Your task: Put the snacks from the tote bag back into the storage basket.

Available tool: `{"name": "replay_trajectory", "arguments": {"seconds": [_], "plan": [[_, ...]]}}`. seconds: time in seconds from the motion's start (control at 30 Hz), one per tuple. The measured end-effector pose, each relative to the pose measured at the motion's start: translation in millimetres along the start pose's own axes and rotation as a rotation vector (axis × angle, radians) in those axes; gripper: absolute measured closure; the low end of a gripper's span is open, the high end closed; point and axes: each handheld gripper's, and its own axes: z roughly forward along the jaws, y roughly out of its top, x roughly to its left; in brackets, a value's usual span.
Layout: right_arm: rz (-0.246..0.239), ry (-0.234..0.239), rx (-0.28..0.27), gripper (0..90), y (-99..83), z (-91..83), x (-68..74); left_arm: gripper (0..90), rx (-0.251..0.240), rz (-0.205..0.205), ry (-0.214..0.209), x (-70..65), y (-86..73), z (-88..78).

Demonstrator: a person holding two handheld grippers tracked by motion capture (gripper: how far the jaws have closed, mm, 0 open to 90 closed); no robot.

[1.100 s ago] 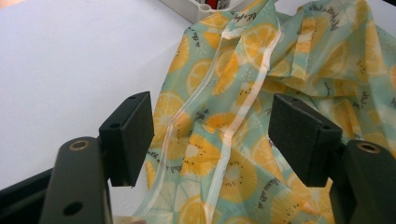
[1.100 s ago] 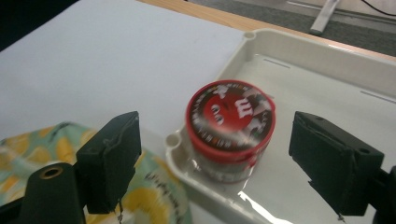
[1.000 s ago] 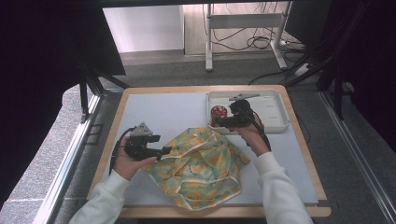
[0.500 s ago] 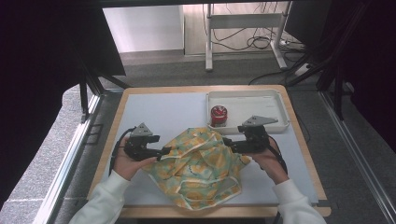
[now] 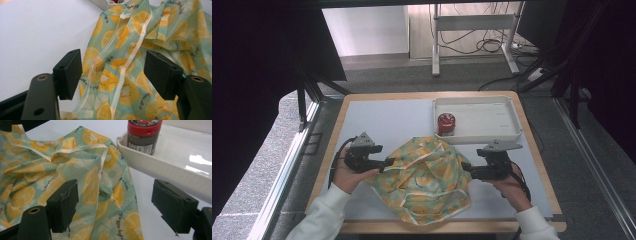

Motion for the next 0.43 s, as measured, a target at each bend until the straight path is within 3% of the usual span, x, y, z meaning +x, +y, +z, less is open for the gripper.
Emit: {"name": "replay_trajectory", "arguments": {"seconds": [0.43], "plan": [[-0.005, 0.01, -0.026, 21.4, -3.4, -2.3, 1.7, 31.6, -0.004, -0.008, 0.0, 2.7, 0.6, 0.9]]}}
